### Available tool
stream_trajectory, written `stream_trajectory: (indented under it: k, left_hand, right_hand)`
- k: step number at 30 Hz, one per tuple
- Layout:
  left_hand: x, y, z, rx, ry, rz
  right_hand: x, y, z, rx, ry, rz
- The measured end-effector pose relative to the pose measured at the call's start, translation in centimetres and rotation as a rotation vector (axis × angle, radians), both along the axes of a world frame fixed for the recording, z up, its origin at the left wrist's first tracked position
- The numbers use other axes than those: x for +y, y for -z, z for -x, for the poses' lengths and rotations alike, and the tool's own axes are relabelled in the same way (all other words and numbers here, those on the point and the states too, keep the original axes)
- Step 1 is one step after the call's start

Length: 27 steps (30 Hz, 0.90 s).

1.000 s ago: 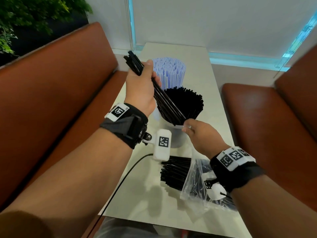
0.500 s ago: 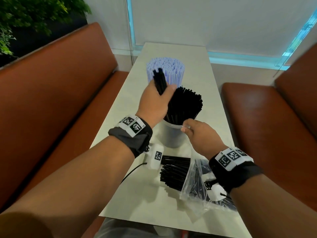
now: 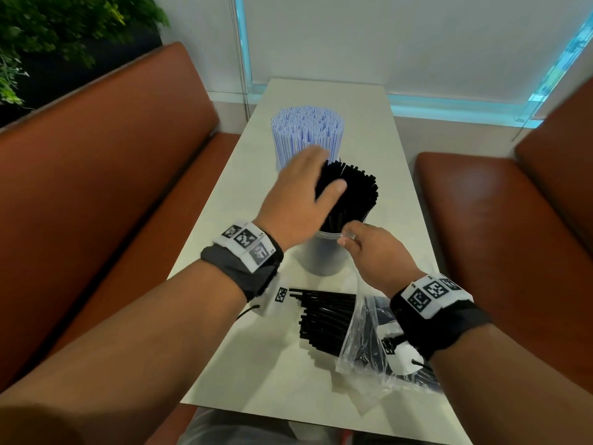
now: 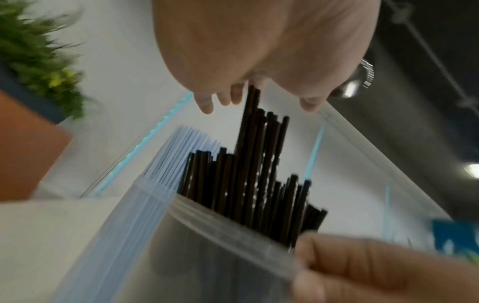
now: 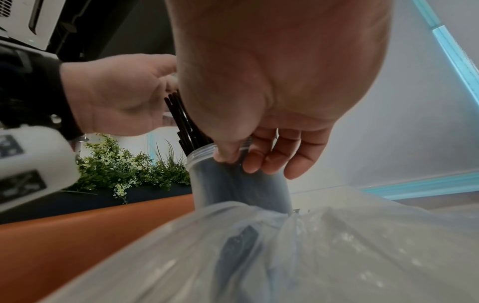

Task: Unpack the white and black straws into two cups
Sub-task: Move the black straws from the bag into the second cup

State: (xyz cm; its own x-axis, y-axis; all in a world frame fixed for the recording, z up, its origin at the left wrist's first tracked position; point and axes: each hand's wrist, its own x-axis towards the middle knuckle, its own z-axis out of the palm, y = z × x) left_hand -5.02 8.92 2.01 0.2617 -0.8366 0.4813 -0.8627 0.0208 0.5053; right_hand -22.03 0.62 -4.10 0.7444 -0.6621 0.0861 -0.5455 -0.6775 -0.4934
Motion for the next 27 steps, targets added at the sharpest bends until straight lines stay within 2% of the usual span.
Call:
stream_trajectory:
  k: [2,3,5,7,10,11,13,16,18,19,21,23,25,27]
  left_hand:
    - [0.0,1.2,0.7,-0.191,0.068,-0.180]
    - [0.2,1.5,0.9,-0.201,0.065,-0.196]
    - [0.5,1.4,0.9,-0.161,0.036,-0.074]
    - [0.5,1.5,1.4,-0.200,0.009,0.008]
    - [0.6,2.7,2.2,-0.444,0.005,-0.287]
    - [0.7,2.9,2.1,-0.464,-0.003,-0.339]
    - [1.0,2.3,1.8,-0.388,0.025,-0.299]
    - [2.4,1.8,1.5,-0.173,0.032,0.065]
    - [4.1,2.7,1.1,0.019,-0.042,0.208]
    - [5.0,3.5,1.0,0.113,-0.083,0.197]
    - [6.5,5.5,1.0,0.258,-0.124,0.039]
    - [7.1,7.5,1.8,0.286,-0.072,-0.201]
    - [7.1,9.3,3.2,0.185,0.060,-0.426]
    - [6.6,10.7,4.7,0.071,0.198,-0.572]
  right_hand:
    - [0.1,-0.1,0.0,-0.008,-0.009,0.002]
    - [0.1,-0.1,0.0,-0.011,-0.011,0.002]
    - [0.1,-0.2,0.0,-0.008,-0.003,-0.003]
    - [0.1,-0.2,0.0,-0.001,0.001,-0.011]
    - [0.1,-0.3,0.1,-0.010,-0.022,0.000]
    - [0.2,-0.4,0.1,-0.014,-0.028,-0.002]
    - [0.3,-0.6,0.1,-0.012,-0.022,-0.005]
    - [1.1,-0.4,0.6,-0.060,0.037,0.043]
    - [2.0,-0.1,1.7,-0.159,0.172,0.137]
    - [2.4,0.1,2.2,-0.134,0.258,0.146]
    - [3.1,0.7,3.1,0.141,0.384,0.056]
    - [3.3,1.5,3.3,0.418,0.379,-0.042]
    - [3.4,2.1,3.1,0.476,0.331,-0.079]
    - [3.5,2.2,2.8,0.441,0.322,-0.126]
